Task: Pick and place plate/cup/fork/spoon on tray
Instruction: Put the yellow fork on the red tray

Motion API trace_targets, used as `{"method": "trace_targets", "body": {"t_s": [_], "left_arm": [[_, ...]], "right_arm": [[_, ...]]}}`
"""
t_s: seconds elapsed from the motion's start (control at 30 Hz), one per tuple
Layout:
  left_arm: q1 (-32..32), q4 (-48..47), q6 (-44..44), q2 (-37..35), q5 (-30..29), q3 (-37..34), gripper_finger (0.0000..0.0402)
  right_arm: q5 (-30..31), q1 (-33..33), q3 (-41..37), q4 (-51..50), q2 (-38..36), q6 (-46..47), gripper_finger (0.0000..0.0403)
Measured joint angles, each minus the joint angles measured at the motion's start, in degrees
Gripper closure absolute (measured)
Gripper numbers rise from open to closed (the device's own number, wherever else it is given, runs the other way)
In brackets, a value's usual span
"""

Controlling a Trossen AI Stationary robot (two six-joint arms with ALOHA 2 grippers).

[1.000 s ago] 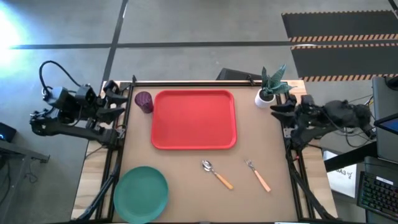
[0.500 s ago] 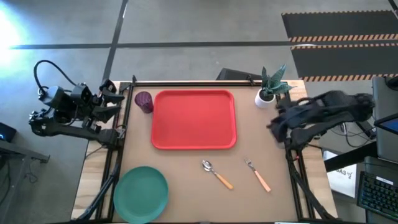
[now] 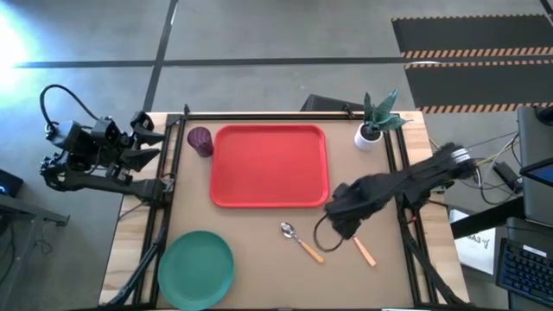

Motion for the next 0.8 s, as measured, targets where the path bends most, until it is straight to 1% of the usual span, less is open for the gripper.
{"method": "trace_targets", "body": {"t_s": [0.23,0.37,0.6,0.7,0.8], "left_arm": [[0.0,-0.1,-0.1,-0.2,0.2,0.0,0.0242],[0.0,-0.1,0.0,0.1,0.2,-0.1,0.0242],[0.0,0.0,0.0,0.7,1.4,-0.1,0.0242],[0.0,0.0,-0.1,0.9,1.6,-0.1,0.0242],[0.0,0.0,-0.4,1.0,1.6,-0.1,0.0242]], "right_arm": [[-2.9,5.7,-0.6,0.8,4.3,7.9,0.0248],[-3.2,9.6,-3.0,6.5,4.4,14.8,0.0248],[-3.1,15.2,-14.7,22.6,1.8,28.9,0.0248],[-3.4,16.0,-20.0,30.5,0.9,31.5,0.0248],[-2.9,15.8,-24.0,34.9,0.4,31.6,0.0248]]}}
